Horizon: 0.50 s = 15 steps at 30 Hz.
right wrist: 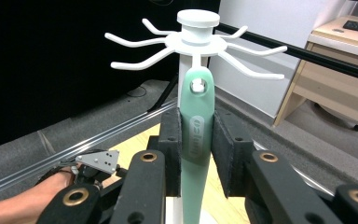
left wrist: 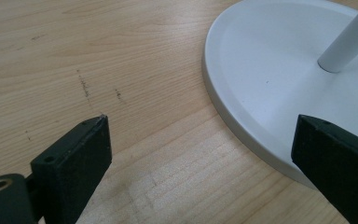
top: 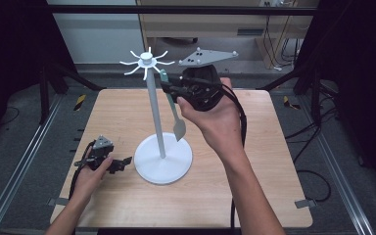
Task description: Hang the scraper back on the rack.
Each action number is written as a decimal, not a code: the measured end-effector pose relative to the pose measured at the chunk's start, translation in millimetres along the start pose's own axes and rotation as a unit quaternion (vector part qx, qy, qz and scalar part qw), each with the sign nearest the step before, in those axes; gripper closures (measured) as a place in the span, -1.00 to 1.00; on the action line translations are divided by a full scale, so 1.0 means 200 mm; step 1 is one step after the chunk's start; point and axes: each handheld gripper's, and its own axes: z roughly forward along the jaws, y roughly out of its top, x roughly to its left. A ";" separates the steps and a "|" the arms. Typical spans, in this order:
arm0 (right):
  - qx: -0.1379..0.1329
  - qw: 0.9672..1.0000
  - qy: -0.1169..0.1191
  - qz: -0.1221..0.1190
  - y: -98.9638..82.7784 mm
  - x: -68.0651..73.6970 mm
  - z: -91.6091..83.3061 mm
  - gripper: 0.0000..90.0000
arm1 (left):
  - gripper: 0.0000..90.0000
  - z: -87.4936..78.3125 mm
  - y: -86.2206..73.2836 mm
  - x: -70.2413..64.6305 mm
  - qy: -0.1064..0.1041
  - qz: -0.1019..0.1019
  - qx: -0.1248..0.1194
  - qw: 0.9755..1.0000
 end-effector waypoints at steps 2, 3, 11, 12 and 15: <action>0.000 1.000 0.000 0.001 0.00 0.00 0.01 0.65 | -0.90 0.00 0.00 0.00 0.000 0.000 0.000 1.000; -0.001 1.000 0.000 0.001 0.01 0.00 0.01 0.65 | -0.90 0.00 0.00 0.00 0.000 0.002 0.002 1.000; 0.001 1.000 -0.001 0.001 0.01 0.01 0.03 0.65 | -0.90 0.00 0.00 0.00 -0.001 0.003 0.003 1.000; 0.002 1.000 -0.001 0.000 0.00 0.01 0.03 0.65 | -0.90 0.00 0.00 0.00 -0.001 0.003 0.003 1.000; 0.002 1.000 -0.001 0.000 0.00 0.01 0.03 0.65 | -0.90 0.00 0.00 0.00 -0.002 0.003 0.003 1.000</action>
